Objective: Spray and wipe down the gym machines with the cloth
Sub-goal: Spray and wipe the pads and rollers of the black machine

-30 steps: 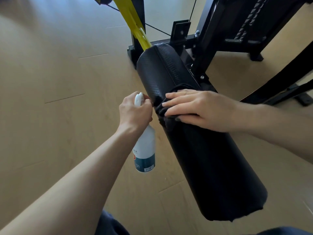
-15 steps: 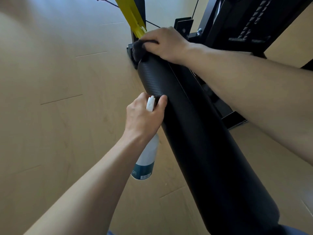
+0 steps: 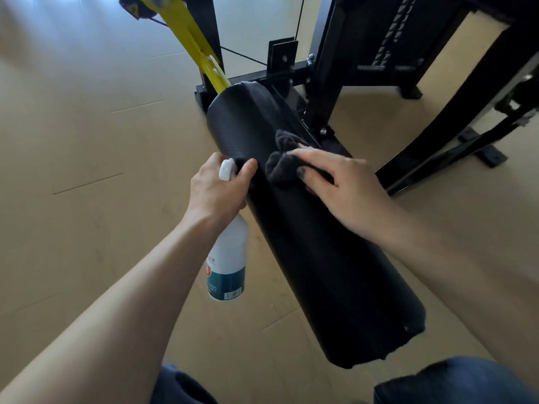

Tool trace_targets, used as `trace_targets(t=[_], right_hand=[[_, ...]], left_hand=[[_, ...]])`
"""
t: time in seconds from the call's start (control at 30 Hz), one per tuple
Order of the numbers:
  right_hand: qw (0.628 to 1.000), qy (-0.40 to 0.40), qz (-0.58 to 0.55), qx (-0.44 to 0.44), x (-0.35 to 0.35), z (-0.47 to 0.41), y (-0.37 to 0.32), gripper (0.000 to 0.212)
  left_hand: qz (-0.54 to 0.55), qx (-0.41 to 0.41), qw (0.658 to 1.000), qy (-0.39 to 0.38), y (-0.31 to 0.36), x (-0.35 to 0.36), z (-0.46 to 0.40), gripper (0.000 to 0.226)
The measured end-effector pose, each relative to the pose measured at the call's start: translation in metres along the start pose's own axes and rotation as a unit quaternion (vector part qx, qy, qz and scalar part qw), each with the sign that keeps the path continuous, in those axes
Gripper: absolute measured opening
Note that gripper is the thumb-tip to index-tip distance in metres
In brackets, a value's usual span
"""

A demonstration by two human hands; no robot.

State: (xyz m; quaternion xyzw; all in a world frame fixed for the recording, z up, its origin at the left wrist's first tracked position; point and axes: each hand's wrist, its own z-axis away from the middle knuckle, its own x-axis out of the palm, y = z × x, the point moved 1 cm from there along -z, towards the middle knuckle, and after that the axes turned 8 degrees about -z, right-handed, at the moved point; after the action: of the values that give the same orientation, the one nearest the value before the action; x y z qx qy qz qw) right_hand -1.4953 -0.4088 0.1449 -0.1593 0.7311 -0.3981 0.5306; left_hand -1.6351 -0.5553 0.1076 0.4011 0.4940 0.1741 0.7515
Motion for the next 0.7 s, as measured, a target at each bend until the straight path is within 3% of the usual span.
trace_targets(t=[0.2, 0.33, 0.47, 0.7], right_hand=[[0.993, -0.076, 0.065, -0.07, -0.009, 0.106, 0.004, 0.042], [0.986, -0.131, 0.047, -0.091, -0.016, 0.059, 0.011, 0.04], [0.985, -0.134, 0.043, -0.096, -0.005, 0.008, 0.012, 0.038], [0.989, -0.125, 0.031, -0.073, -0.007, 0.029, -0.003, 0.036]], left_hand=[[-0.013, -0.027, 0.999, -0.019, -0.008, -0.001, 0.005, 0.041], [-0.03, -0.028, 0.999, -0.019, -0.006, 0.001, 0.005, 0.044], [-0.017, -0.022, 1.0, -0.004, -0.004, 0.002, 0.005, 0.033], [-0.038, -0.013, 0.999, -0.016, 0.005, 0.007, 0.019, 0.045]])
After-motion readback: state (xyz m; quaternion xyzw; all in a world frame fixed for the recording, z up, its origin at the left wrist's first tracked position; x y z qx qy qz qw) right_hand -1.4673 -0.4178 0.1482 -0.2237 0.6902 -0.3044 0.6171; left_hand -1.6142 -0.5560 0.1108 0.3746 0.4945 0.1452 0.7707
